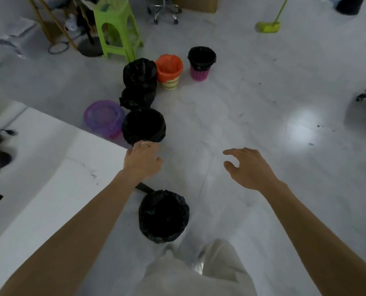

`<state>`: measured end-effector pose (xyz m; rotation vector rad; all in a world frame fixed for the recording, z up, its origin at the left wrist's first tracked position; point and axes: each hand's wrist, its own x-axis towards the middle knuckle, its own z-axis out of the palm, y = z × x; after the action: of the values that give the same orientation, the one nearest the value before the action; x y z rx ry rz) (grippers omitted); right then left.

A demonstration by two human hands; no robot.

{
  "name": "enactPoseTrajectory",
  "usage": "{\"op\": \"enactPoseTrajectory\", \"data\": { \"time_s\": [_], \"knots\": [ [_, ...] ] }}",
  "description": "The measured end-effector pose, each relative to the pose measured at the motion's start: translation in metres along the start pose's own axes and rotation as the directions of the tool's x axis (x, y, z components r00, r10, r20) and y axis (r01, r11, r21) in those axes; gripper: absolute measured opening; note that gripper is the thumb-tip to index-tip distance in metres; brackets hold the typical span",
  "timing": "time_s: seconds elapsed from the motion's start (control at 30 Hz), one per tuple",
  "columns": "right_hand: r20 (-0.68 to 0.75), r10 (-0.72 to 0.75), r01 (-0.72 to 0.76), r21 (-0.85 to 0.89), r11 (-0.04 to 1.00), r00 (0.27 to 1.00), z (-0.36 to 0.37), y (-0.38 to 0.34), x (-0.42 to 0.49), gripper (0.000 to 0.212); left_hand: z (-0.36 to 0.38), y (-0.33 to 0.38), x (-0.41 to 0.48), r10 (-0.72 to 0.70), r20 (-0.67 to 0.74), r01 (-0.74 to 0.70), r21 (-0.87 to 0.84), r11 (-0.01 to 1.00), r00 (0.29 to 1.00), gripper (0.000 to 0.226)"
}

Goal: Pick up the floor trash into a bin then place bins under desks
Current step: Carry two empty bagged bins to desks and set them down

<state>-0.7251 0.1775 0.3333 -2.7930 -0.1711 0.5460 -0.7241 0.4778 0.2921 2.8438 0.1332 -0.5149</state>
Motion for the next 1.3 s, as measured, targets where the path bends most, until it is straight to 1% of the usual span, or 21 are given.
{"op": "enactPoseTrajectory", "data": {
  "time_s": [0.1, 0.2, 0.23, 0.3, 0.33, 0.43, 0.47, 0.53, 0.6, 0.7, 0.8, 0.83, 0.87, 0.93, 0.97, 1.07, 1.13, 1.2, 1.23, 1.27, 1.3],
  "knots": [
    [0.022, -0.04, 0.04, -0.009, 0.999, 0.999, -0.022, 0.011, 0.069, 0.044, -0.014, 0.012, 0.062, -0.039, 0.02, 0.04, -0.038, 0.998, 0.999, 0.058],
    [0.065, -0.137, 0.139, -0.029, 0.99, 0.988, -0.044, 0.023, 0.169, 0.043, -0.019, 0.023, 0.139, -0.144, 0.013, 0.144, -0.12, 0.982, 0.99, 0.057],
    [0.099, -0.193, 0.198, -0.041, 0.979, 0.976, -0.056, 0.026, 0.215, 0.043, -0.018, 0.026, 0.169, -0.217, 0.012, 0.216, -0.17, 0.962, 0.976, 0.057],
    [0.116, -0.226, 0.233, -0.046, 0.971, 0.967, -0.062, 0.02, 0.243, 0.044, -0.016, 0.028, 0.185, -0.25, 0.039, 0.253, -0.191, 0.948, 0.967, 0.056],
    [0.143, -0.289, 0.299, -0.058, 0.952, 0.947, -0.069, 0.019, 0.274, 0.044, -0.016, 0.032, 0.201, -0.307, 0.056, 0.311, -0.236, 0.921, 0.95, 0.056],
    [0.226, -0.387, 0.412, -0.074, 0.908, 0.894, -0.098, 0.008, 0.354, 0.045, -0.019, 0.049, 0.242, -0.434, 0.101, 0.438, -0.374, 0.817, 0.895, 0.057],
    [0.261, -0.422, 0.457, -0.087, 0.885, 0.868, -0.11, -0.001, 0.386, 0.046, -0.024, 0.053, 0.256, -0.48, 0.117, 0.479, -0.438, 0.761, 0.869, 0.057],
    [0.303, -0.473, 0.519, -0.09, 0.85, 0.827, -0.123, -0.018, 0.431, 0.047, -0.028, 0.056, 0.275, -0.541, 0.142, 0.523, -0.539, 0.66, 0.829, 0.056],
    [0.342, -0.515, 0.578, -0.11, 0.809, 0.786, -0.128, -0.038, 0.474, 0.046, -0.029, 0.052, 0.294, -0.589, 0.185, 0.568, -0.592, 0.572, 0.786, 0.055],
    [0.412, -0.563, 0.656, -0.123, 0.744, 0.716, -0.117, -0.08, 0.542, 0.045, -0.024, 0.028, 0.332, -0.667, 0.209, 0.6, -0.674, 0.431, 0.715, 0.055],
    [0.478, -0.575, 0.702, -0.137, 0.698, 0.664, -0.094, -0.112, 0.599, 0.045, -0.011, 0.004, 0.364, -0.707, 0.274, 0.632, -0.712, 0.306, 0.651, 0.055],
    [0.517, -0.562, 0.714, -0.149, 0.684, 0.646, -0.081, -0.126, 0.624, 0.045, -0.002, -0.008, 0.381, -0.719, 0.313, 0.649, -0.72, 0.246, 0.62, 0.056],
    [0.566, -0.542, 0.727, -0.16, 0.667, 0.622, -0.064, -0.144, 0.658, 0.046, 0.007, -0.023, 0.405, -0.729, 0.365, 0.662, -0.732, 0.159, 0.579, 0.057],
    [0.603, -0.507, 0.717, -0.162, 0.678, 0.616, -0.045, -0.167, 0.701, 0.046, 0.014, -0.041, 0.433, -0.716, 0.449, 0.67, -0.742, 0.036, 0.535, 0.056],
    [0.637, -0.481, 0.715, -0.162, 0.68, 0.602, -0.03, -0.183, 0.736, 0.045, 0.027, -0.056, 0.458, -0.711, 0.506, 0.674, -0.736, -0.061, 0.488, 0.056],
    [0.692, -0.388, 0.627, -0.12, 0.77, 0.609, 0.003, -0.208, 0.81, 0.041, 0.061, -0.084, 0.512, -0.634, 0.653, 0.677, -0.686, -0.265, 0.414, 0.058],
    [0.721, -0.316, 0.548, -0.104, 0.83, 0.616, 0.033, -0.223, 0.861, 0.04, 0.091, -0.098, 0.552, -0.607, 0.705, 0.646, -0.663, -0.378, 0.367, 0.049],
    [0.75, -0.209, 0.418, -0.099, 0.903, 0.628, 0.071, -0.233, 0.908, 0.044, 0.115, -0.109, 0.584, -0.595, 0.757, 0.575, -0.622, -0.531, 0.27, 0.042],
    [0.779, -0.148, 0.346, -0.093, 0.934, 0.61, 0.093, -0.239, 0.929, 0.045, 0.139, -0.117, 0.599, -0.573, 0.788, 0.531, -0.592, -0.606, 0.225, 0.043],
    [0.798, -0.099, 0.271, -0.083, 0.959, 0.594, 0.107, -0.244, 0.941, 0.044, 0.152, -0.124, 0.609, -0.547, 0.814, 0.51, -0.562, -0.651, 0.198, 0.046],
    [0.817, -0.034, 0.202, -0.101, 0.974, 0.576, 0.135, -0.243, 0.966, 0.043, 0.186, -0.127, 0.632, -0.509, 0.842, 0.469, -0.526, -0.709, 0.175, 0.054]
  ]
}}
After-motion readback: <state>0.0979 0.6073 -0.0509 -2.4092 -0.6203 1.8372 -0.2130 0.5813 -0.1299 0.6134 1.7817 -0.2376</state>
